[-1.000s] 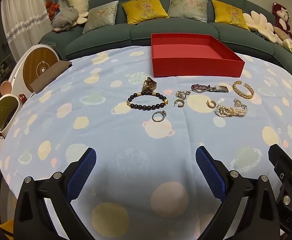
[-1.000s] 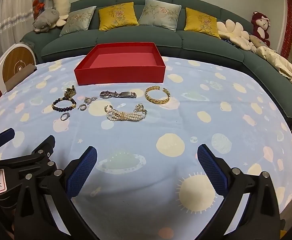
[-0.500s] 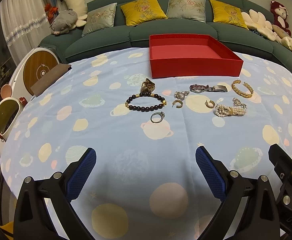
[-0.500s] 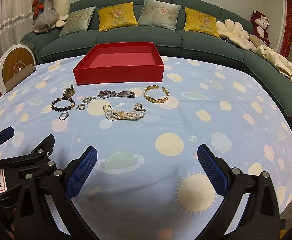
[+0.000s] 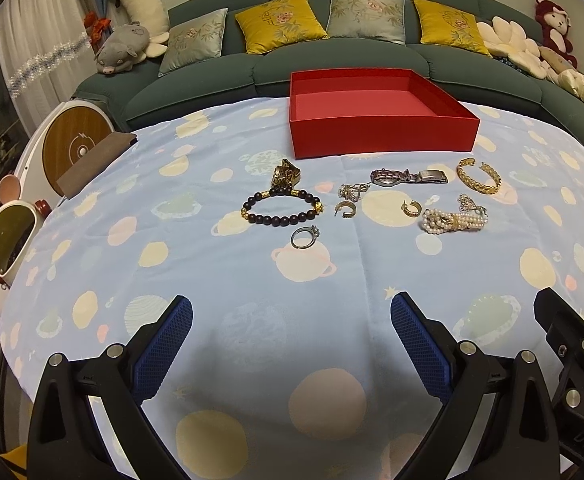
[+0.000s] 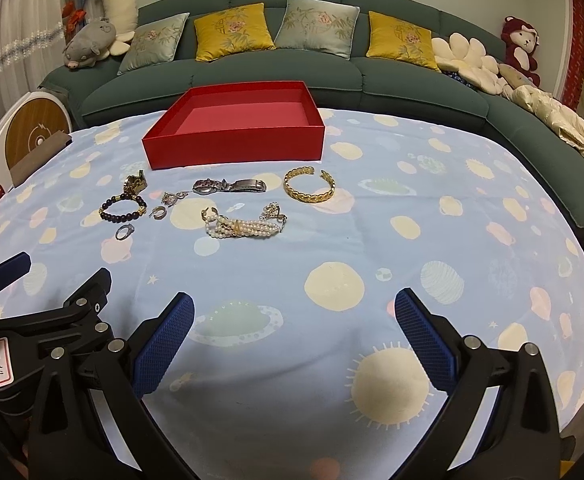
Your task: Organize jewelry
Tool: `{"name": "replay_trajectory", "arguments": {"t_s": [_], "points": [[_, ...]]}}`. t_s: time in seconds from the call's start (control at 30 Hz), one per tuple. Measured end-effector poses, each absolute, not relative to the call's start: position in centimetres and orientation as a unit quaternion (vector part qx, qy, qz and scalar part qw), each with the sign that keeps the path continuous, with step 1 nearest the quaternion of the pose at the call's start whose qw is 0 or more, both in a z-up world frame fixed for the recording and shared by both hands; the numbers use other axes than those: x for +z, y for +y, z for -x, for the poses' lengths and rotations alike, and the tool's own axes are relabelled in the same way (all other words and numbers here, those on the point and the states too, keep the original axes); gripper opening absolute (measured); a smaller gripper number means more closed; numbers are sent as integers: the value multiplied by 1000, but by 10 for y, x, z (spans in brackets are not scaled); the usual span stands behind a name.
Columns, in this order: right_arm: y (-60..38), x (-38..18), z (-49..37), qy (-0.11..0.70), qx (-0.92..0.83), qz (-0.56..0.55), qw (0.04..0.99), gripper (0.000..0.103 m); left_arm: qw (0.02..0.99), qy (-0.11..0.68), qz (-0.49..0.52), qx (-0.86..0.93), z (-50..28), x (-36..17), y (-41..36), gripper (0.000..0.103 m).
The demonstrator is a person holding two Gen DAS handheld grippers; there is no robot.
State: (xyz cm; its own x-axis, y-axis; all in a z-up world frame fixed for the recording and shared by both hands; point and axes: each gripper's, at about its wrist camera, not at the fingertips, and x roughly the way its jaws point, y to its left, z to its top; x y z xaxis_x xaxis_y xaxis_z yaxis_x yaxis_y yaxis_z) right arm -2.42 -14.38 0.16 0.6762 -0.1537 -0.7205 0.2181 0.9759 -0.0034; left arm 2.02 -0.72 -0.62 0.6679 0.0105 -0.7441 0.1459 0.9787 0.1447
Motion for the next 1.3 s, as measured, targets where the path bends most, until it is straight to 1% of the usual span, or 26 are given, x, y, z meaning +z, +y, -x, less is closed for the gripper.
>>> {"name": "replay_trajectory", "arguments": {"t_s": [1.3], "points": [[-146, 1, 24, 389, -101, -44, 914, 98, 910, 403, -95, -33, -19, -5, -6, 97]]}}
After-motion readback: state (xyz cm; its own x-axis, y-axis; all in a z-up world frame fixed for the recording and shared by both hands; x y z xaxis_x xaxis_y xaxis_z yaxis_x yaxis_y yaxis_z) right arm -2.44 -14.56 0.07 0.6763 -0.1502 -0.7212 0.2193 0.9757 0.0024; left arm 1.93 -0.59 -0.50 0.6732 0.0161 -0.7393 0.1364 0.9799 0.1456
